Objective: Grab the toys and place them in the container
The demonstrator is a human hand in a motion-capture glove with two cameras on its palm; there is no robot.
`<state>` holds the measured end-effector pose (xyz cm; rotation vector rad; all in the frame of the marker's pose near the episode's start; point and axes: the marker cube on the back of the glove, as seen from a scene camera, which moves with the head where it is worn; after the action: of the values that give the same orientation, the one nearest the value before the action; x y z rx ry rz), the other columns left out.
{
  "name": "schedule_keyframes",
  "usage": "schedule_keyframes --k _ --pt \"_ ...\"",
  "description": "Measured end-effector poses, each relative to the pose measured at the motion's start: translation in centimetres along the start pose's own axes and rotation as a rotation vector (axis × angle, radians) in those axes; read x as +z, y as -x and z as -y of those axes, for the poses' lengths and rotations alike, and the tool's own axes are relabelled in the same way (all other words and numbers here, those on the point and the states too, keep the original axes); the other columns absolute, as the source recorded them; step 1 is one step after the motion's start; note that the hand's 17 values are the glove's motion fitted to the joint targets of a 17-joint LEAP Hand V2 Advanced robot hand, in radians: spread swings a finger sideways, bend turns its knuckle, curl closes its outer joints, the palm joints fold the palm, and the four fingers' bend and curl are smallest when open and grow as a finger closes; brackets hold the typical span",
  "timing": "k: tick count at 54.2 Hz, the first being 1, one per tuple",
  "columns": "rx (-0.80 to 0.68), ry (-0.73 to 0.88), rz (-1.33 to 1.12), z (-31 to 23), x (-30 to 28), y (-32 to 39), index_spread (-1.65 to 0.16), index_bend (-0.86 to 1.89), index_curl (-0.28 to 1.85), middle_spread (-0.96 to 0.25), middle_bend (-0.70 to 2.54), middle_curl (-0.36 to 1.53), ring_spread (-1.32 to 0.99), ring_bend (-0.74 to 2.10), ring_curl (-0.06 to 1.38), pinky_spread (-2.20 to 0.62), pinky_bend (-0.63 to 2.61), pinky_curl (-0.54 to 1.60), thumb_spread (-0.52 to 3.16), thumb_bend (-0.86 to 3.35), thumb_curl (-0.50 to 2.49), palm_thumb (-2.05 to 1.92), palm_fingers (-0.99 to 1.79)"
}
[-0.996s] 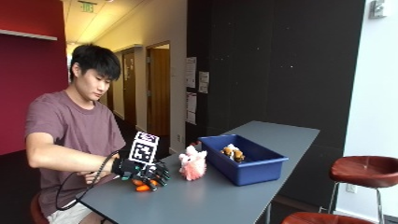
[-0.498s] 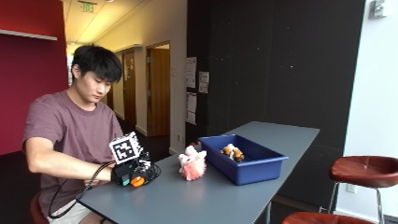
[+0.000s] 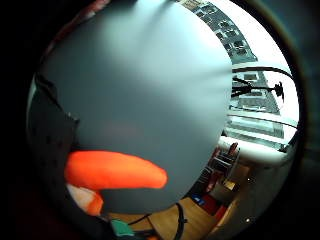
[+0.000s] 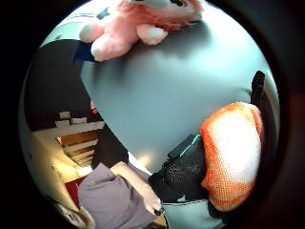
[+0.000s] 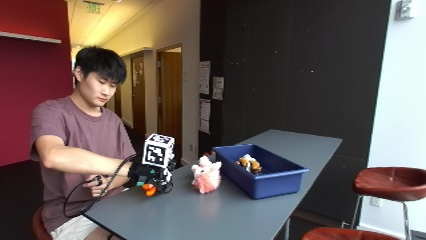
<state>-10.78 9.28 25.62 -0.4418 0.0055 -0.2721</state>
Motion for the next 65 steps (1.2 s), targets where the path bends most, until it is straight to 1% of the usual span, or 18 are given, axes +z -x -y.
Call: schedule_keyframes --k 5,8,13,20,26,34,38,40,44,45,47,53,62,65 --pt "0.019 0.016 0.062 0.1 -2.3 0.5 -0.24 0.97 0.69 -0.24 1.26 0.80 -0.35 1.47 0.74 -0.41 1.14 0.58 1.04 0.01 0.59 0.33 1.11" --pt "0.030 -0.001 0.101 0.2 -4.9 0.8 -0.23 0.97 0.72 -0.23 1.28 0.82 -0.35 1.49 0.74 -0.41 1.16 0.59 1.02 0.01 0.61 0.33 1.09" --pt "0.057 -0.077 0.125 0.9 -10.9 1.7 -0.23 0.97 0.77 -0.22 1.29 0.83 -0.34 1.52 0.75 -0.41 1.17 0.61 0.99 0.00 0.64 0.35 1.07" --pt "0.057 -0.184 0.081 2.3 -16.9 3.5 -0.23 0.96 0.83 -0.21 1.30 0.85 -0.34 1.54 0.75 -0.42 1.18 0.63 0.96 -0.01 0.67 0.36 1.06" --pt "0.057 -0.295 0.009 4.9 -24.0 6.9 -0.22 0.96 0.87 -0.20 1.32 0.86 -0.33 1.54 0.74 -0.42 1.17 0.64 0.94 -0.01 0.70 0.36 1.07" --pt "0.085 -0.391 -0.001 10.0 -29.1 10.9 -0.22 0.98 0.93 -0.19 1.35 0.86 -0.32 1.54 0.73 -0.42 1.16 0.65 0.90 -0.01 0.74 0.37 1.09" --pt "0.131 -0.399 0.042 12.9 -30.4 12.1 -0.22 0.98 0.95 -0.18 1.35 0.86 -0.32 1.55 0.73 -0.42 1.15 0.65 0.88 -0.01 0.76 0.37 1.09" --pt "0.120 -0.396 0.041 14.3 -30.6 12.7 -0.21 0.98 0.96 -0.18 1.35 0.86 -0.32 1.55 0.73 -0.43 1.16 0.66 0.87 -0.01 0.76 0.37 1.09" --pt "-0.062 -0.399 -0.012 16.2 -30.6 14.4 -0.21 0.98 0.98 -0.18 1.36 0.86 -0.32 1.56 0.73 -0.43 1.15 0.67 0.86 -0.01 0.78 0.37 1.09" --pt "-0.079 -0.400 -0.014 16.7 -30.6 14.7 -0.21 0.98 0.99 -0.18 1.36 0.86 -0.32 1.56 0.73 -0.43 1.15 0.67 0.86 -0.01 0.78 0.37 1.09" --pt "-0.040 -0.408 0.003 18.0 -30.7 15.2 -0.21 0.97 1.00 -0.17 1.36 0.86 -0.32 1.56 0.72 -0.43 1.15 0.67 0.85 -0.01 0.79 0.36 1.09" --pt "0.182 -0.465 0.061 22.8 -30.3 16.1 -0.21 0.96 1.03 -0.17 1.37 0.86 -0.31 1.57 0.72 -0.43 1.15 0.68 0.84 -0.01 0.81 0.36 1.09" --pt "0.282 -0.550 0.072 27.5 -28.0 15.9 -0.21 0.91 1.06 -0.16 1.37 0.86 -0.32 1.57 0.72 -0.43 1.13 0.69 0.84 -0.02 0.82 0.34 1.03" --pt "0.310 -0.545 0.064 28.7 -27.5 15.8 -0.21 0.90 1.07 -0.17 1.35 0.86 -0.32 1.57 0.72 -0.43 1.13 0.69 0.84 -0.01 0.83 0.34 1.01"
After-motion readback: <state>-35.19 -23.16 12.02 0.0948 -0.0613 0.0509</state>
